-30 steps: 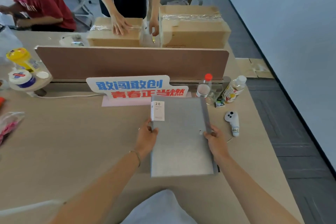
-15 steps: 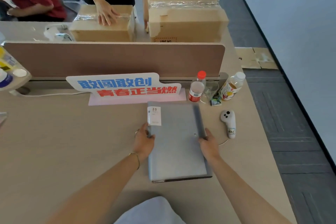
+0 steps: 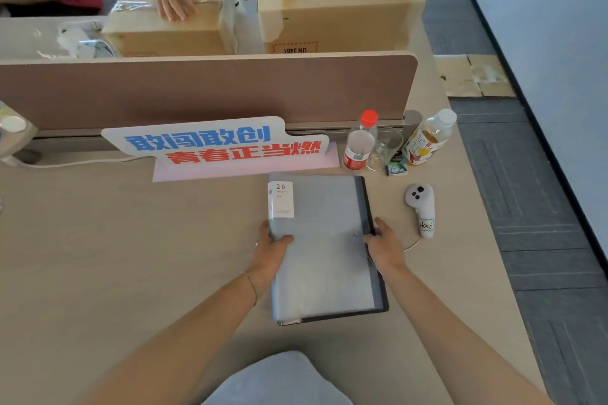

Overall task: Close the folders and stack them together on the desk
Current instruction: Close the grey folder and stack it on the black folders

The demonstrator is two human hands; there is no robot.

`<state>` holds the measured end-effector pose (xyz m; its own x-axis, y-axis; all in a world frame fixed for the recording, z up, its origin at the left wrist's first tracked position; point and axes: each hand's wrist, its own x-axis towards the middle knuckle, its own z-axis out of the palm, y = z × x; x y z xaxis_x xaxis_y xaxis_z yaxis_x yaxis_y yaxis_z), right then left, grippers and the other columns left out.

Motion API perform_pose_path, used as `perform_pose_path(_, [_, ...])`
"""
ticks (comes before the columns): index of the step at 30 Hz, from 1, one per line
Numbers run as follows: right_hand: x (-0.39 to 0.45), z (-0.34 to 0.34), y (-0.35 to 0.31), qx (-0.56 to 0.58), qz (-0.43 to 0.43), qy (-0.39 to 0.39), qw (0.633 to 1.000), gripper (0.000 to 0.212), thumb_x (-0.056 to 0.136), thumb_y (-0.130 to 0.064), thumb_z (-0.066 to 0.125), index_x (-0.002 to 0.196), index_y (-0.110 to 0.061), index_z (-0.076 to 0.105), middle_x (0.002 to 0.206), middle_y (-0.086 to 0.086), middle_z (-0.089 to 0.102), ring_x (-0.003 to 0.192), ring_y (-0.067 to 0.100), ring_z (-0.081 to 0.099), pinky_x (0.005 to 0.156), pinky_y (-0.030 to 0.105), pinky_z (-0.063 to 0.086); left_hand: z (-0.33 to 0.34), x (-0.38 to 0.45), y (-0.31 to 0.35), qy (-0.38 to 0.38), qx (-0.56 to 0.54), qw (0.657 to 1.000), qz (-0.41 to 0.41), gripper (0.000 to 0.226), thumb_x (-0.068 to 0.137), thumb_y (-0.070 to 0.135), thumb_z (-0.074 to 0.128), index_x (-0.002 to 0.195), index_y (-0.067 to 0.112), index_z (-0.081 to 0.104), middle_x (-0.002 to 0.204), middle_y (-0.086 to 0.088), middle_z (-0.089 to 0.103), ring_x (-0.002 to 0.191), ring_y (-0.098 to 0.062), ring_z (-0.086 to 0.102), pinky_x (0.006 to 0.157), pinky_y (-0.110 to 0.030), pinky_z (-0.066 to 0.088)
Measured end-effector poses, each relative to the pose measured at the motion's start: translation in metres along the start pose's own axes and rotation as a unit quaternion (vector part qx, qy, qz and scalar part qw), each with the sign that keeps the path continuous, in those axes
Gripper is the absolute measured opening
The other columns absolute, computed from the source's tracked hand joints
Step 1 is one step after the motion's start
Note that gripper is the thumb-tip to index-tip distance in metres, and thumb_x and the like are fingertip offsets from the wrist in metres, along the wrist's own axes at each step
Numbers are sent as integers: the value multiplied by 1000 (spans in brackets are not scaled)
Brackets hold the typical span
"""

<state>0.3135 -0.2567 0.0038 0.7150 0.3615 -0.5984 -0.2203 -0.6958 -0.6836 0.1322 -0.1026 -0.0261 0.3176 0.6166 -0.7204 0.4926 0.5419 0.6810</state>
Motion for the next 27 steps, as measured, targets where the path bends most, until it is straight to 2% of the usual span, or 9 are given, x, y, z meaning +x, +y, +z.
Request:
perform_pose_path(2, [3,-2,1,-15,3,-7,1000,50,91,-7,52,141,-10,47,121,14,65,106,33,62,96,44,50,9,-3,8,11,-44,999,-17,64,83,27,69,141,26,41,123,-3,65,110,-25,65,102,-50,51])
perform_pose_path(6, [12,-8,8,-12,26,-53,998,76,86,-12,59,155,-25,29,131,7,64,109,24,63,98,40,50,17,-4,24,47,-95,993,-56,58,89,35,67,140,25,40,125,-3,59,114,-24,55,100,-39,42])
perform_pose_path(9, [14,-12,6,11,43,-74,996,83,84,-13,61,157,-29,24,136,5,62,106,22,63,84,34,51,11,7,24,27,-94,992,-83,75,64,56,72,129,25,51,127,-5,66,115,-27,64,102,-47,50])
perform_pose_path(13, [9,-12,4,49,47,-82,994,82,86,-3,61,157,-23,24,142,7,54,121,25,58,88,30,46,-2,2,37,-51,-122,986,-98,44,84,50,71,117,19,71,109,-8,78,88,-27,76,64,-32,61])
perform_pose_path(16, [7,-13,7,90,62,-81,991,79,88,3,58,156,-22,27,131,4,57,92,17,61,71,25,49,-7,-2,42,-97,-95,985,-103,56,74,47,79,121,17,71,111,-10,78,92,-28,75,76,-37,62])
perform_pose_path(18, [8,-12,14,121,68,-82,987,78,88,5,56,156,-19,26,124,4,60,88,20,61,70,27,49,-3,-9,45,-71,-91,991,-72,79,56,30,81,129,8,59,117,-17,74,89,-30,72,70,-38,61])
perform_pose_path(22, [0,-4,9,184,94,-43,977,52,97,-7,51,148,-12,42,111,9,62,92,26,58,75,33,48,5,-39,62,-16,-50,998,45,75,51,14,66,122,9,44,107,-12,60,85,-21,61,68,-30,52])
perform_pose_path(25, [-11,5,-15,282,106,-15,953,31,102,-29,40,106,-12,66,93,7,65,79,22,60,67,31,47,-1,-68,66,-10,-36,984,177,65,57,10,64,120,13,47,103,-3,60,82,-7,58,62,-15,48])
perform_pose_path(27, [-13,10,-31,366,90,6,926,30,99,-35,41,90,-20,66,95,5,70,80,20,64,67,32,49,-9,-91,66,-13,-42,962,268,56,65,4,62,117,19,47,108,-1,61,83,1,58,65,-18,48])
